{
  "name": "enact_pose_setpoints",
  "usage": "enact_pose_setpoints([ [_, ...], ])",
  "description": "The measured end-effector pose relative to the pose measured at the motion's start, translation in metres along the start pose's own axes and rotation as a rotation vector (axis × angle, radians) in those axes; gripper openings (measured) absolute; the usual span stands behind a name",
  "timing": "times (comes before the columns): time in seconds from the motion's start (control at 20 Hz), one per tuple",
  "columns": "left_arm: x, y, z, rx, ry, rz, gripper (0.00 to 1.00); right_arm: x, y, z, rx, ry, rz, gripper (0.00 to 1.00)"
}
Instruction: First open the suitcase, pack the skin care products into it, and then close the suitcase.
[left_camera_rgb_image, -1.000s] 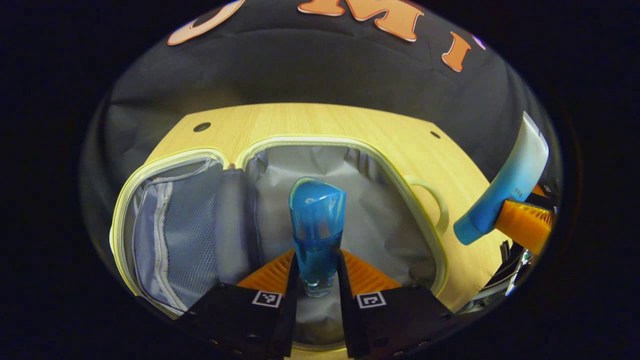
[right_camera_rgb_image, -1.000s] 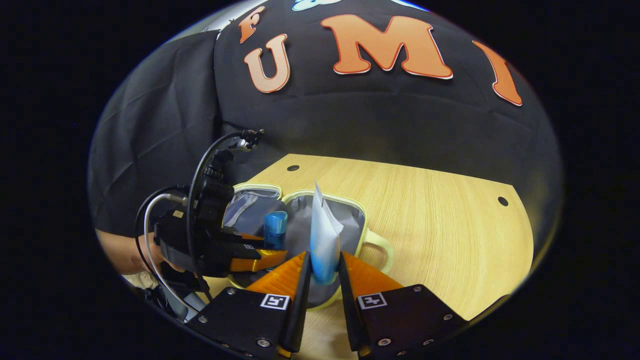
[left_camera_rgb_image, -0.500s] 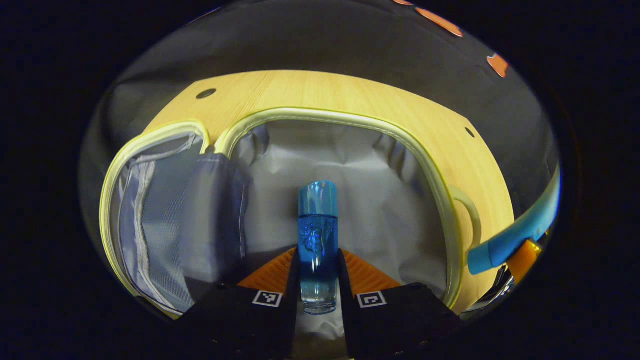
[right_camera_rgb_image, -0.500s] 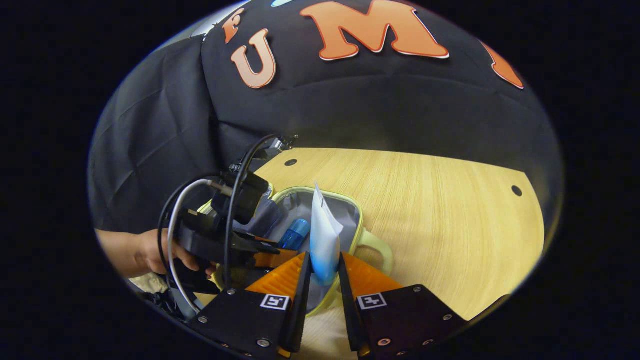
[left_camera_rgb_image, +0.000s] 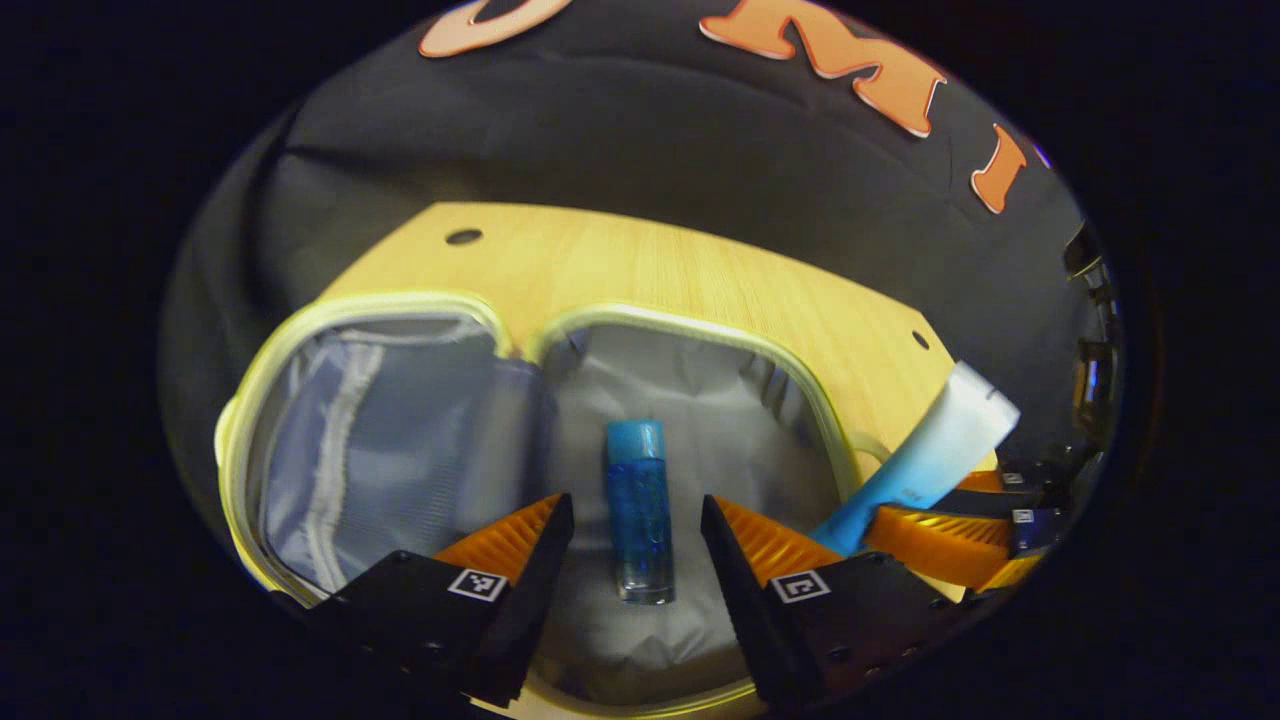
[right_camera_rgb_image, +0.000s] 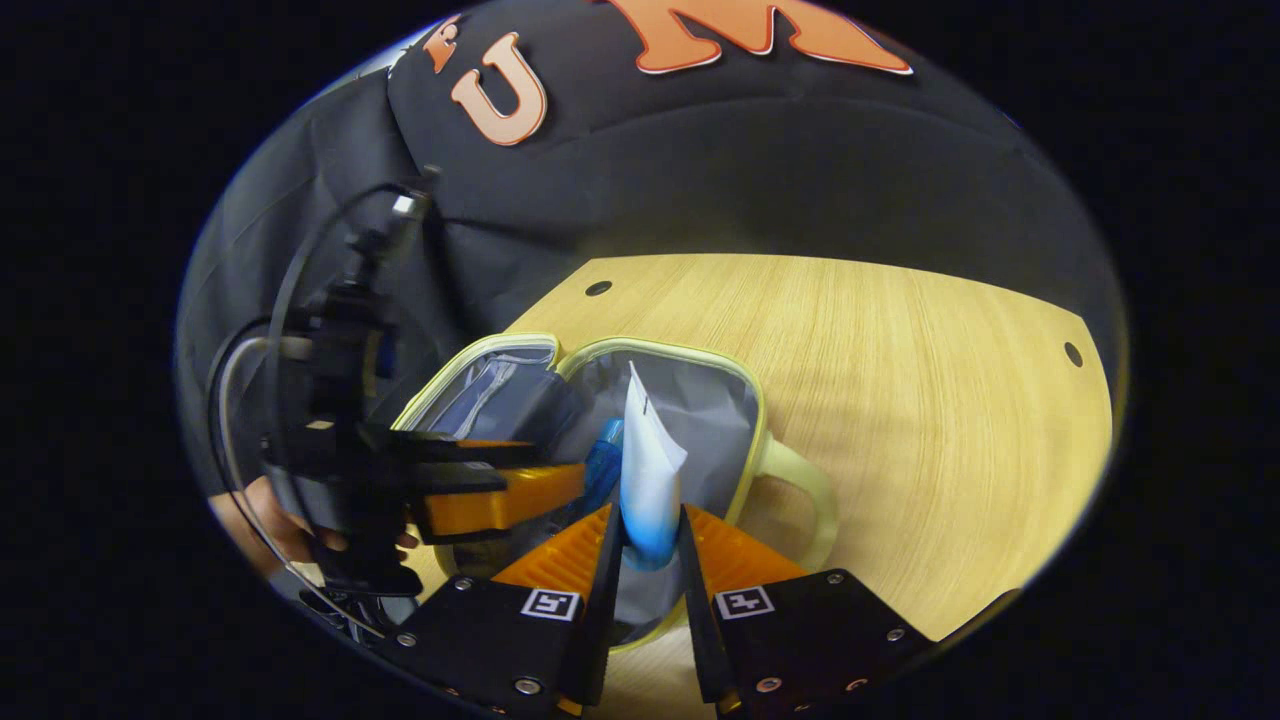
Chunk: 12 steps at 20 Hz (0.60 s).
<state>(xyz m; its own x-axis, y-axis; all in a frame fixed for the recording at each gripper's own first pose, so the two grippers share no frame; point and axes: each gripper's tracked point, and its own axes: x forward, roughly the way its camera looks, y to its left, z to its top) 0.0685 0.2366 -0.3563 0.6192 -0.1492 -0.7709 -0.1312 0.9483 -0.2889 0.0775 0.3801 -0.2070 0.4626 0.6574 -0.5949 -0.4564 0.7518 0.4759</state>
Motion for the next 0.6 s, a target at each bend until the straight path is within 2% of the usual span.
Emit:
enact_pose_setpoints([
  [0.1, -0.022, 0.021, 0.016, 0.001, -0.074, 0.043, 0.89, 0.006, 0.003, -0.003, -0.006, 0.026, 0.005, 0.35],
  [0.2, -0.050, 0.045, 0.033, -0.004, -0.139, 0.091, 0.91, 0.016, 0.007, -0.007, -0.005, 0.054, 0.006, 0.36],
  [0.4, -0.116, 0.100, 0.053, -0.054, -0.215, 0.217, 0.90, 0.036, 0.020, -0.021, 0.028, 0.144, 0.020, 0.35],
  [0.6, -0.178, 0.148, 0.050, -0.150, -0.242, 0.338, 0.92, 0.054, 0.017, -0.033, 0.044, 0.223, -0.027, 0.35],
])
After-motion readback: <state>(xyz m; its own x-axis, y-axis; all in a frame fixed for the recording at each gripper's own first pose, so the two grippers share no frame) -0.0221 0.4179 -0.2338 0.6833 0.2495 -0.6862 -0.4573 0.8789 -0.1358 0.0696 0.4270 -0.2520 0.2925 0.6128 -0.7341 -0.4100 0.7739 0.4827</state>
